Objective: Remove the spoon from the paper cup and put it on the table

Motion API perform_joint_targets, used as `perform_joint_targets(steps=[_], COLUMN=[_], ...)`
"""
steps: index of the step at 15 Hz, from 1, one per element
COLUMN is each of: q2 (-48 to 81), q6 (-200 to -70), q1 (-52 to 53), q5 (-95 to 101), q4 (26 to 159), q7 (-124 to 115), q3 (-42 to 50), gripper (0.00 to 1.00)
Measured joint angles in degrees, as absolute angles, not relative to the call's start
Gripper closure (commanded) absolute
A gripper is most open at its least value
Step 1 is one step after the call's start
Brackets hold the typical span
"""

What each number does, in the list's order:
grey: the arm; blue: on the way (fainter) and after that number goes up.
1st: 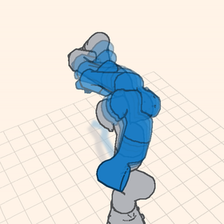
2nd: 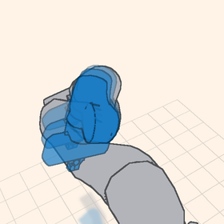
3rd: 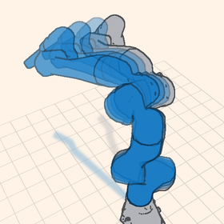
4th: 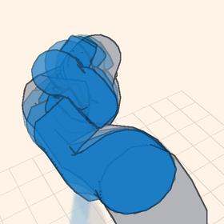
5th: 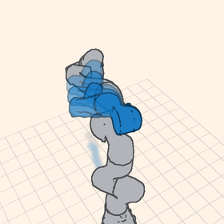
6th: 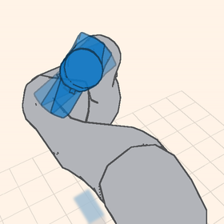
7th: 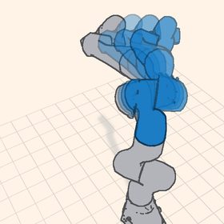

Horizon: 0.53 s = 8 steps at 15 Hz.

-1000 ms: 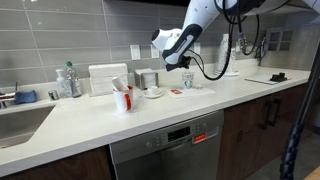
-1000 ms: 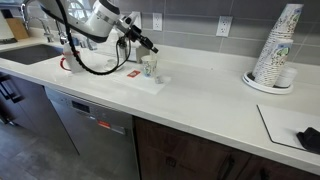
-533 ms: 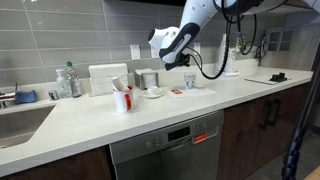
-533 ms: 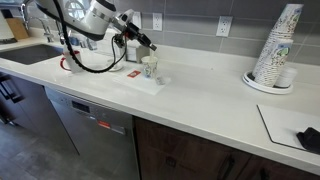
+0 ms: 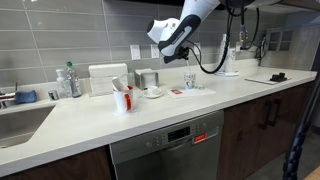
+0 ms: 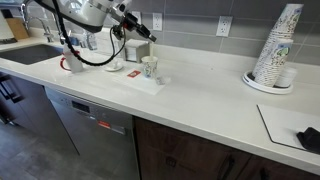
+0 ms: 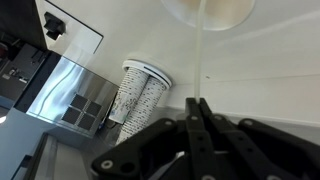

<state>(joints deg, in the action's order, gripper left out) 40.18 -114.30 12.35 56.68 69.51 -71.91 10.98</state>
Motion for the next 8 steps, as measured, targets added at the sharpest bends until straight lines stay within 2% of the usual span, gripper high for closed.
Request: perform_joint_targets(steps=[8], q2=[33.39], q6=[-114.32], q1=[13.64], q5=[61.57], q4=[71.23], q7=[-71.94], q3=[9.26], gripper=[0.99])
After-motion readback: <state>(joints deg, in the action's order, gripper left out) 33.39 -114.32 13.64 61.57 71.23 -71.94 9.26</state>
